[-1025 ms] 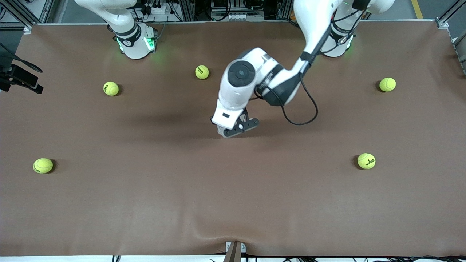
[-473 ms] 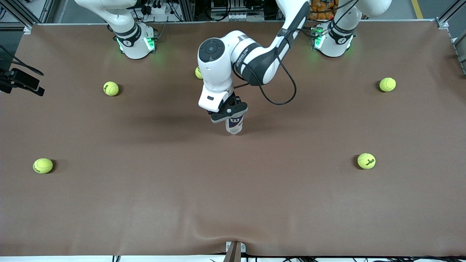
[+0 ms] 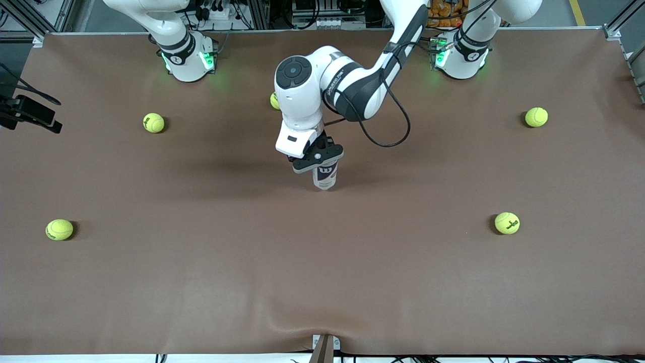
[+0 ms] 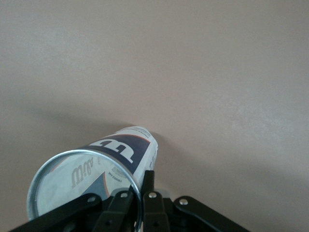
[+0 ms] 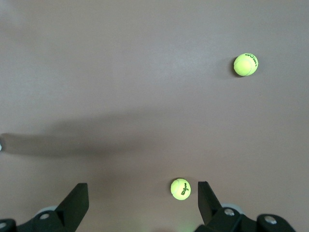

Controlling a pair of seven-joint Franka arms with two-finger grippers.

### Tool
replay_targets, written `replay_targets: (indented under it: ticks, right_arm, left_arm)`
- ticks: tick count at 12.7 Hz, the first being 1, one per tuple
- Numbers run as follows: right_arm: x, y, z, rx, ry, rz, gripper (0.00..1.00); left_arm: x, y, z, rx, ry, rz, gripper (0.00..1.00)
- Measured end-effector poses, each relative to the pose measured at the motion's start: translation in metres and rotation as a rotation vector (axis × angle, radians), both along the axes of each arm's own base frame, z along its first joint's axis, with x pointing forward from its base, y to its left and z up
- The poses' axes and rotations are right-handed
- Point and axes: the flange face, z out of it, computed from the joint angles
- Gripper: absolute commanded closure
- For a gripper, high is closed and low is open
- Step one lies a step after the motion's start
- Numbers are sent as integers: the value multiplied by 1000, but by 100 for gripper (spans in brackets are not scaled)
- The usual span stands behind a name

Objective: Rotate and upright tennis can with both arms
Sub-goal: 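Lower the upright can onto the table and open the left gripper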

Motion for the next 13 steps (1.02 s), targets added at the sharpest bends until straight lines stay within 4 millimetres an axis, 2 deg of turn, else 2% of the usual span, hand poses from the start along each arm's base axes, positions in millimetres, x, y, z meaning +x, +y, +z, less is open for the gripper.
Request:
replay_targets:
  ticks: [3,5,7,11,12,13]
  right_arm:
    - [0,0,0,0,1,0,0]
    - [0,0,-1,0,1,0,0]
    - [0,0,-1,0,1,0,0]
    - [0,0,-1,0,1,0,0]
    - [0,0,-1,0,1,0,0]
    - [0,0,-1,0,1,0,0]
  left_arm:
    - [3,-4,-19,-1,-10,-4,100]
    - [3,-5,-23,-3,-15,-6,67]
    - [3,-5,-24,-2,-14,-6,49]
    - [3,-6,-23,-6,-15,-5,48]
    - [2,-7,-19,-21,-10,1,39]
    - [2,-9,-9,-54,1,15,35]
